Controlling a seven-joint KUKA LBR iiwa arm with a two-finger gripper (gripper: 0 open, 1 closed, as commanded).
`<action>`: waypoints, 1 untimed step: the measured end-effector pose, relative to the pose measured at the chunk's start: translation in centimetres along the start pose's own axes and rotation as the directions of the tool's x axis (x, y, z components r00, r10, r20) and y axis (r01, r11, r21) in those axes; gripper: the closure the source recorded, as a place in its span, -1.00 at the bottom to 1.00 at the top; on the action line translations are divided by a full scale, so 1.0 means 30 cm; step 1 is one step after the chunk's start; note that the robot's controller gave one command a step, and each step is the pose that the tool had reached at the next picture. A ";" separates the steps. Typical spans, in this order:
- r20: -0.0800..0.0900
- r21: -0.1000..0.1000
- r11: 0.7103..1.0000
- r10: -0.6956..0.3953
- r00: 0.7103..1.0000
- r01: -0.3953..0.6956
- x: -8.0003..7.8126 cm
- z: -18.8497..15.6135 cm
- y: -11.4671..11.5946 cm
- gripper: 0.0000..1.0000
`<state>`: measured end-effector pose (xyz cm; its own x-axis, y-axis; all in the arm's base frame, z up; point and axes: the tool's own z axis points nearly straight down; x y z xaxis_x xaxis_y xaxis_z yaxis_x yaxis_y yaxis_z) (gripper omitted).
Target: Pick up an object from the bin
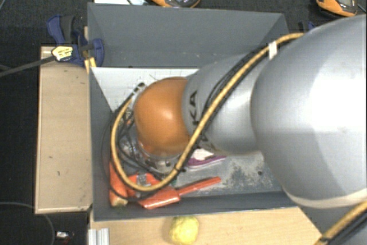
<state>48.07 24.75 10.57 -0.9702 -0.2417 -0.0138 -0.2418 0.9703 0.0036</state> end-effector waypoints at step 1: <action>0.006 0.000 1.000 0.012 1.000 -0.012 0.025 0.115 -0.066 -1.00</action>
Offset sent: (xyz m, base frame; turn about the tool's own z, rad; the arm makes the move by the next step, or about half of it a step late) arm -0.0026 -0.0387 -0.0357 -0.0778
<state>47.87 22.68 7.10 -0.9731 -0.2297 -0.0194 -0.2298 0.9732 0.0042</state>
